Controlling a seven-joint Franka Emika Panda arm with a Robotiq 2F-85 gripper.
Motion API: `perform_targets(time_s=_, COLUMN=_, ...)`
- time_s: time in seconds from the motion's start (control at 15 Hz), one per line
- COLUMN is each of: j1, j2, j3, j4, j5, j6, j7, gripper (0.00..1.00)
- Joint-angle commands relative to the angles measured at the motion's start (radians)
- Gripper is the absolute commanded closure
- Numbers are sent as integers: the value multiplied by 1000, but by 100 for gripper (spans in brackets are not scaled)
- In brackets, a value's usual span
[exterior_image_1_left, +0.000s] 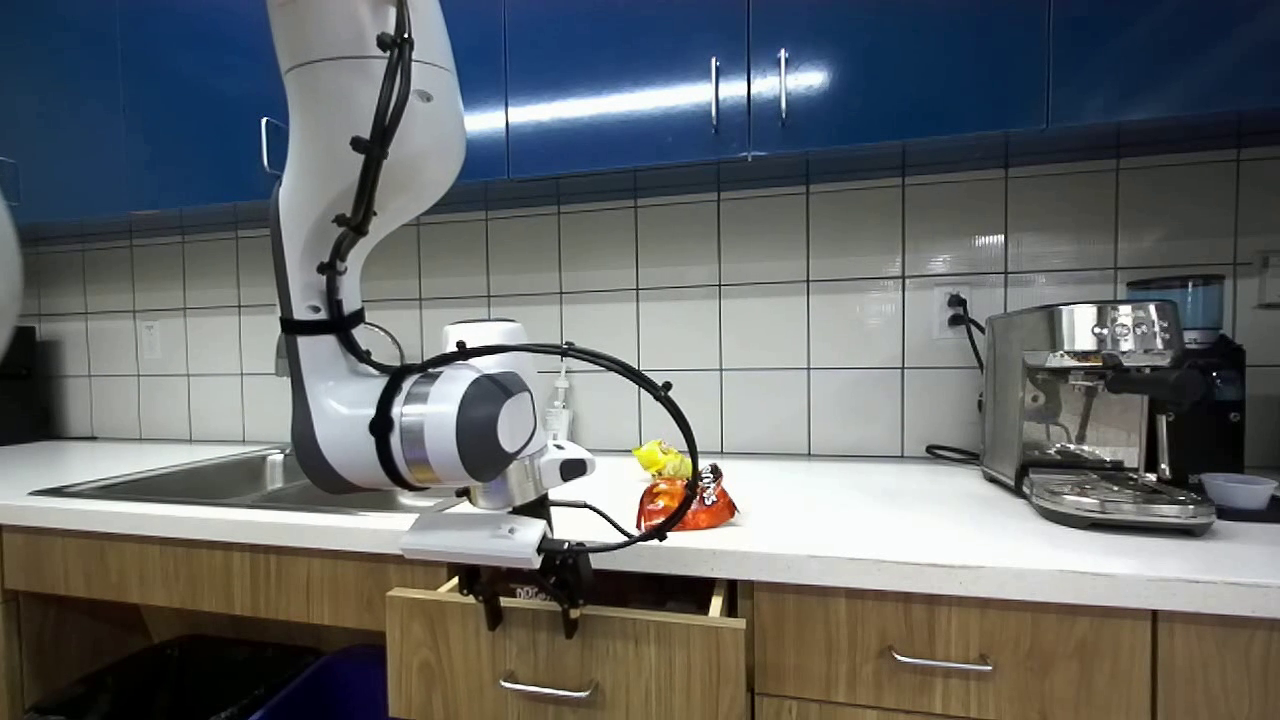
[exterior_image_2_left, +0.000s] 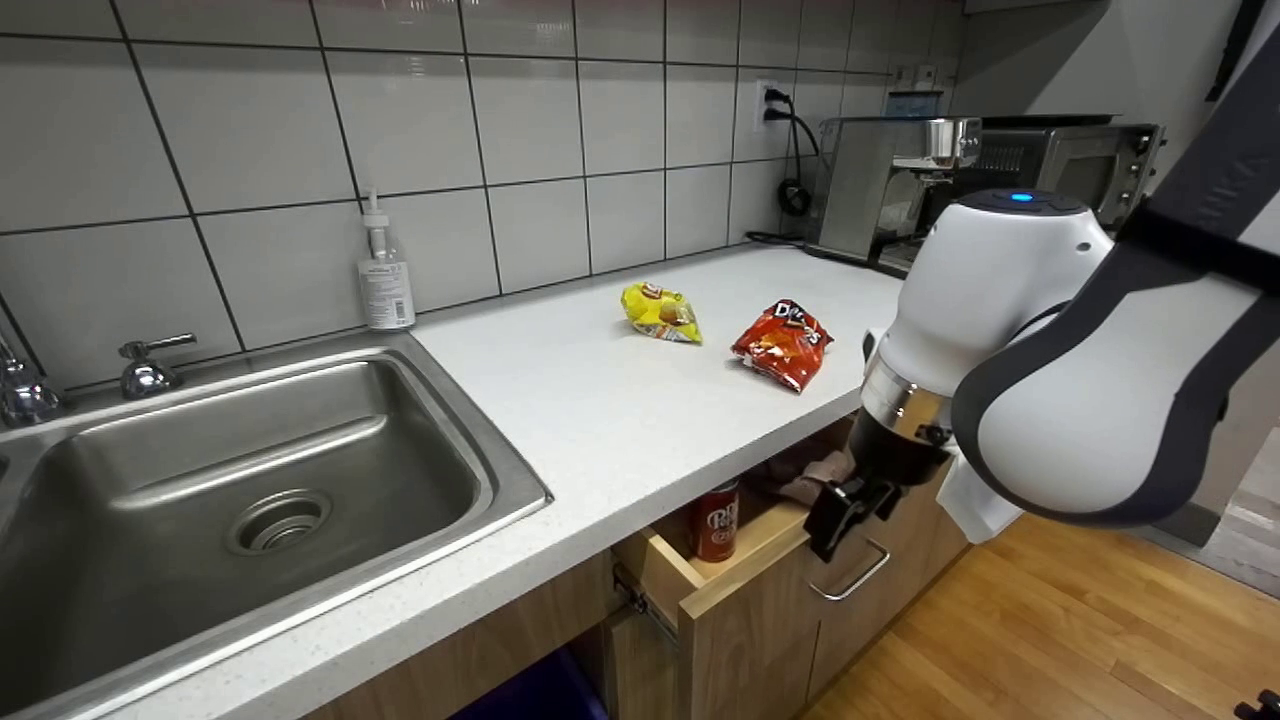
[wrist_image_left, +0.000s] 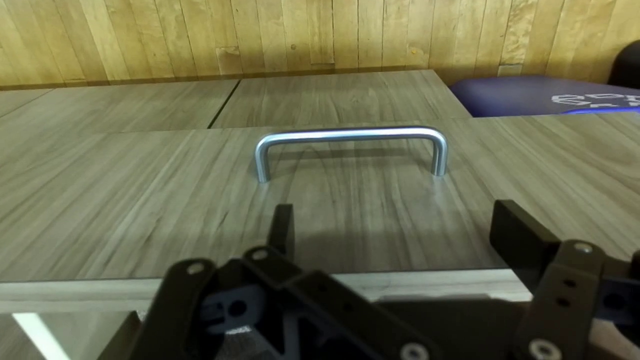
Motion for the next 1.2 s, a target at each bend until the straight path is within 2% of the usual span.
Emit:
perform_targets(time_s=0.0, j1=-42, j2=28, j3=31, j4=51, j5=24, j6=0, j7=-44, gripper=0)
perform_targets(time_s=1.13, j1=-102, j2=59, j3=77, j4=107, j5=29, j6=-9, j7=-83, gripper=0)
